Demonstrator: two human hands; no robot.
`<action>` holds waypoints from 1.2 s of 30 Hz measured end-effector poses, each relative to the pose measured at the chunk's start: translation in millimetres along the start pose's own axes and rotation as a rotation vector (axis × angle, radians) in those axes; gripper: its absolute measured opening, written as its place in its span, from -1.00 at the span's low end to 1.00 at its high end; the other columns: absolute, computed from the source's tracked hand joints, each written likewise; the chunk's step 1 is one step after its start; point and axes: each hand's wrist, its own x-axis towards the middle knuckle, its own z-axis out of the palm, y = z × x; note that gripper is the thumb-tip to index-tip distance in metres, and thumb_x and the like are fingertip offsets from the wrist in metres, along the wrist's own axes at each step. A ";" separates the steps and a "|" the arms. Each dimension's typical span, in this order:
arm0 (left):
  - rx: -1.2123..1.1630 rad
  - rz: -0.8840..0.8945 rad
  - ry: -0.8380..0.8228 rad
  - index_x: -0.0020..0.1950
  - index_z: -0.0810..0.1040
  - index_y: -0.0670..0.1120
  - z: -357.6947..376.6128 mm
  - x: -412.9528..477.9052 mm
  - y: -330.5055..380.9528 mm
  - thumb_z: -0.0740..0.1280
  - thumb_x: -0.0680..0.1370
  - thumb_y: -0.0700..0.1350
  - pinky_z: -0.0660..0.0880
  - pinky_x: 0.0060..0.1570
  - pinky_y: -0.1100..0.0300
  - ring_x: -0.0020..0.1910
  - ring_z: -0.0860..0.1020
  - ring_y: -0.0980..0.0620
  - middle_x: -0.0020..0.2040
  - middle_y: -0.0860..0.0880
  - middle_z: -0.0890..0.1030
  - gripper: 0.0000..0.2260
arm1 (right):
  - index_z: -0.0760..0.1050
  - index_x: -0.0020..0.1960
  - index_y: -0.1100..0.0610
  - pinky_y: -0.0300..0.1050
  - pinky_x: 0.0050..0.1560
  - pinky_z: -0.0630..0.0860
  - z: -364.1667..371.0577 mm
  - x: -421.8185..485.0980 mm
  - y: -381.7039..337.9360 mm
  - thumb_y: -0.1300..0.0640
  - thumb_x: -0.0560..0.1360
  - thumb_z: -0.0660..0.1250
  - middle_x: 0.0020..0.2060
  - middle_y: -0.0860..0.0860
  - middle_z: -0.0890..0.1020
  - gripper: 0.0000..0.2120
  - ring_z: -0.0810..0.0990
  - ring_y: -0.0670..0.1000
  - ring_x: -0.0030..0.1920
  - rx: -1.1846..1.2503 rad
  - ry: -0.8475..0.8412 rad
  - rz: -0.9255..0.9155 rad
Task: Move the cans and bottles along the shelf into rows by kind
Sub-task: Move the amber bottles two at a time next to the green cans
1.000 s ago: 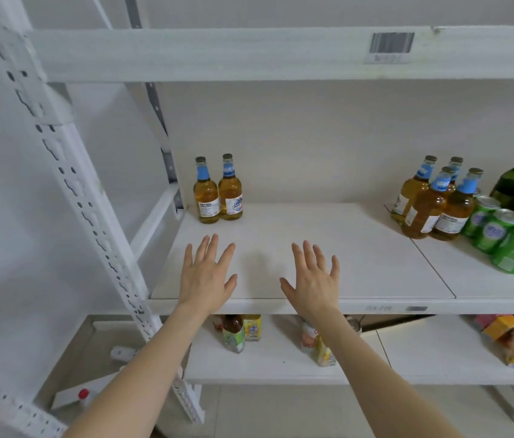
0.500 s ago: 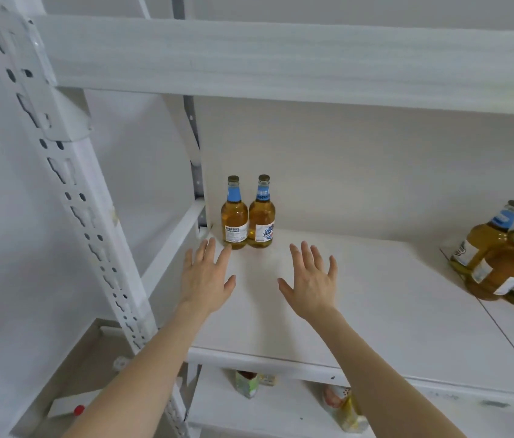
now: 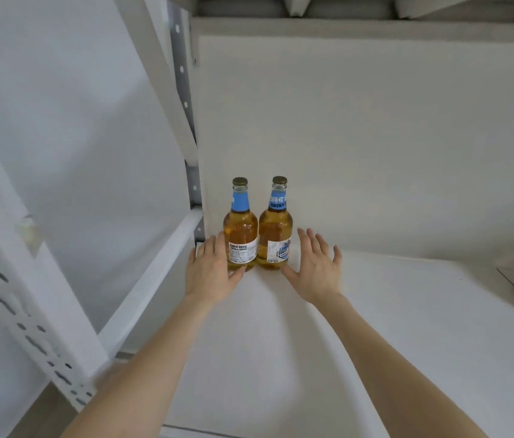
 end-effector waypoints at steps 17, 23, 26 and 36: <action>-1.094 -0.241 -0.181 0.39 0.29 0.17 38.1 46.0 -11.7 0.62 0.31 0.03 0.55 0.13 0.11 0.25 0.54 0.04 0.28 0.10 0.54 -0.24 | 0.29 0.44 -0.01 -0.31 -0.08 0.55 33.6 62.8 -8.3 -0.06 0.40 0.54 0.15 -0.17 0.57 -0.29 0.59 -0.14 0.09 1.162 -0.184 0.127; -1.017 -0.271 -0.202 0.33 0.33 0.22 28.7 35.1 -7.2 0.64 0.23 0.11 0.54 0.09 0.09 0.18 0.53 0.07 0.21 0.16 0.54 -0.23 | 0.33 0.40 -0.03 -0.27 -0.07 0.56 24.5 50.6 -4.7 -0.02 0.37 0.57 0.14 -0.14 0.59 -0.31 0.60 -0.11 0.10 1.168 -0.197 0.148; -0.992 -0.264 -0.230 0.39 0.35 0.16 22.3 22.8 -2.8 0.64 0.25 0.08 0.54 0.13 0.06 0.19 0.53 0.06 0.25 0.12 0.54 -0.21 | 0.34 0.39 -0.01 -0.29 -0.10 0.56 17.3 35.4 -2.8 0.02 0.37 0.58 0.14 -0.12 0.60 -0.31 0.61 -0.11 0.10 1.199 -0.198 0.164; -1.144 -0.364 -0.305 0.21 0.52 0.24 -22.1 -40.7 16.8 0.68 0.07 0.16 0.61 0.08 0.02 0.05 0.66 0.13 0.06 0.18 0.69 -0.26 | 0.48 0.11 -0.11 -0.26 -0.35 0.57 -22.0 -34.0 7.7 0.08 0.38 0.57 -0.02 -0.11 0.69 -0.61 0.72 -0.14 -0.16 1.418 -0.269 0.430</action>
